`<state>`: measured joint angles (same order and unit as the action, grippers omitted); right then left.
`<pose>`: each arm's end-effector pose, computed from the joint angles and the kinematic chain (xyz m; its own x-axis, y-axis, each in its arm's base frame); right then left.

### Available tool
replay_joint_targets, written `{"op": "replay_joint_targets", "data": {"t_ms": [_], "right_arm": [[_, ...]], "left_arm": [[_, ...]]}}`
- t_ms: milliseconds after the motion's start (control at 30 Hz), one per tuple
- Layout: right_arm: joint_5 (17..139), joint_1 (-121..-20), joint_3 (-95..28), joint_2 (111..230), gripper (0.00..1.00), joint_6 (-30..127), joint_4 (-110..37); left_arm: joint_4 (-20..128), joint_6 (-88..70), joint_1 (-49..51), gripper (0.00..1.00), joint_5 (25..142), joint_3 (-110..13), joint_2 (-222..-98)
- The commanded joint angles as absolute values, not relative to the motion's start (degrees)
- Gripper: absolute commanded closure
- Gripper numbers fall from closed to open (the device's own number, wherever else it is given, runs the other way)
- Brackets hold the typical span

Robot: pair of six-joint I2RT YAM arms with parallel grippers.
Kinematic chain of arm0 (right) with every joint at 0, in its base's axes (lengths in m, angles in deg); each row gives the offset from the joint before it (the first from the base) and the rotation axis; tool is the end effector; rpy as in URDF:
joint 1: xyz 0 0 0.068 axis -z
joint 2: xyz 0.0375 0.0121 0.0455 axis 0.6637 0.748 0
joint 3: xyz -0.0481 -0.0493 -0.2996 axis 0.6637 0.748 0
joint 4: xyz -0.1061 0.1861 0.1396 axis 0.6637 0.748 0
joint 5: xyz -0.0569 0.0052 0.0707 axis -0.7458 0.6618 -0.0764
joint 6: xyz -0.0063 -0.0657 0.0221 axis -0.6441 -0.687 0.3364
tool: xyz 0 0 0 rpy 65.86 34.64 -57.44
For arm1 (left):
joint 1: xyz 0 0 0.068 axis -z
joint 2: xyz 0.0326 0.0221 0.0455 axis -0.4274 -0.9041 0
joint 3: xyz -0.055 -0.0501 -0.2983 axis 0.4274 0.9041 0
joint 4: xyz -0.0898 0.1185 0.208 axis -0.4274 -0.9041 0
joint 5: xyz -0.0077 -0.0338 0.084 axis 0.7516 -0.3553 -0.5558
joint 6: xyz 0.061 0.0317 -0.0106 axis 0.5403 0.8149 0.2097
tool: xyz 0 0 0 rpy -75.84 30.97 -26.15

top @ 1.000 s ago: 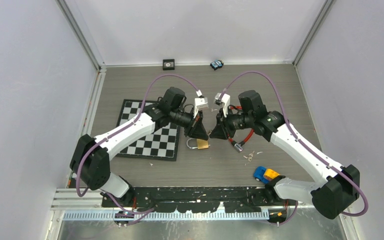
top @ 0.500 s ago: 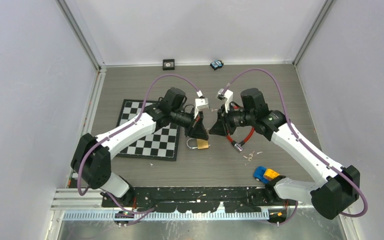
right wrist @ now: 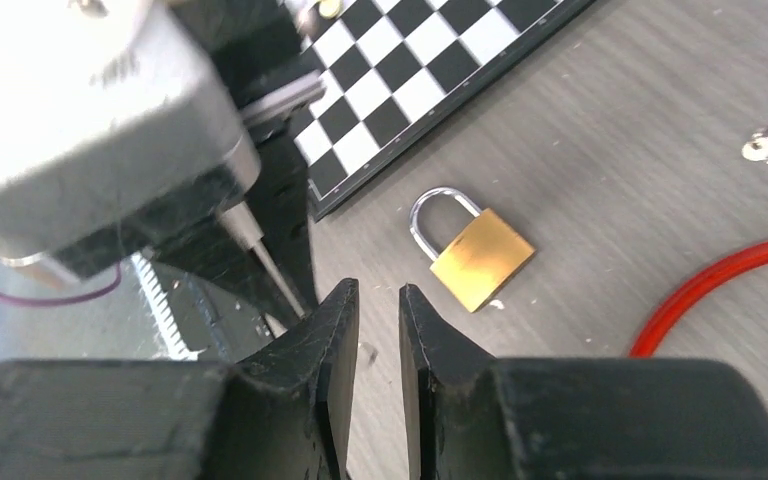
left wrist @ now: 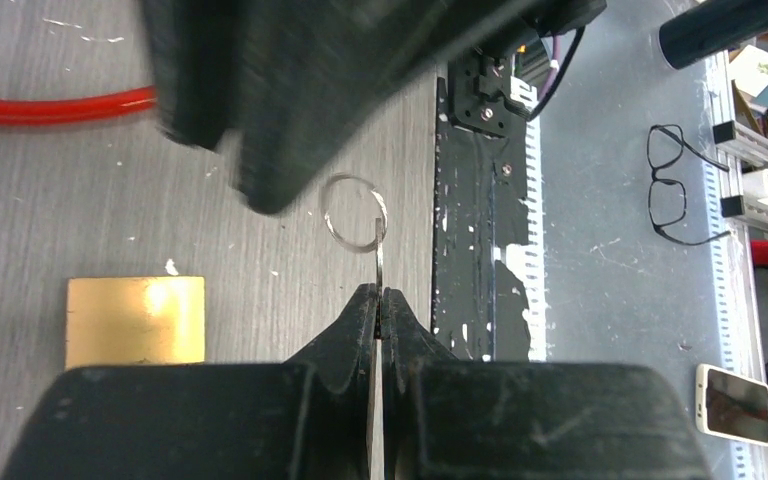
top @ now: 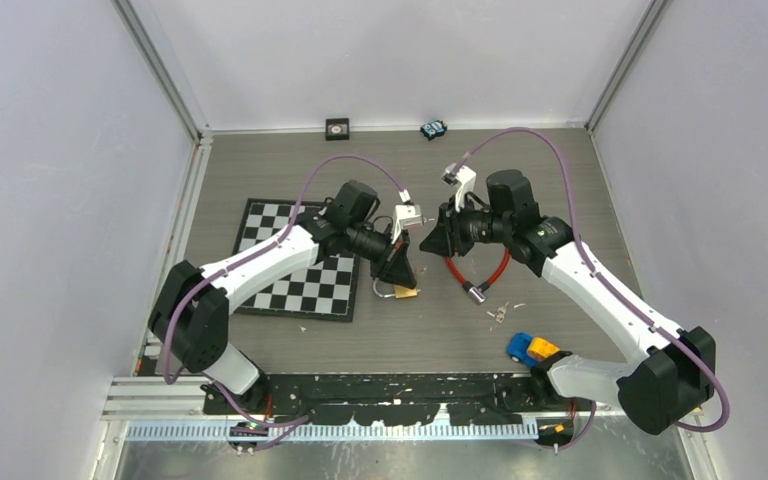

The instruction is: Unlock with the key

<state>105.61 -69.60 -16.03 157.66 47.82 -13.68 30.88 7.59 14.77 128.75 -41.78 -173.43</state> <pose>0.2098 0.1487 0.3419 -0.5705 -0.2064 -0.7950 -0.7528 0.5184 0.4057 0.2262 -0.2496 0.2978 -0.4675 0.4572 -0.7566 0.8631 0.0511 -0.5024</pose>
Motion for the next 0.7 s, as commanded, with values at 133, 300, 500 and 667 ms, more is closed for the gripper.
{"op": "replay_joint_targets", "data": {"t_ms": [133,300,500,667], "right_arm": [[103.4,-68.0,-18.0,156.8,0.73,48.8,-19.3],[111.3,-66.7,-16.8,154.7,0.68,43.3,-17.6],[124.6,-66.9,-16.2,154.4,0.64,36.2,-14.4],[126.8,-68.3,-15.0,155.1,0.53,34.9,-14.3]], "left_arm": [[27.8,9.8,15.2,1.00,130.3,-43.3,-173.6],[24.2,13.9,15.2,1.00,129.2,-44.3,-172.2],[21.2,19.0,16.0,1.00,134.2,-44.2,-170.0],[20.9,20.9,17.1,1.00,136.1,-43.3,-168.7]]}}
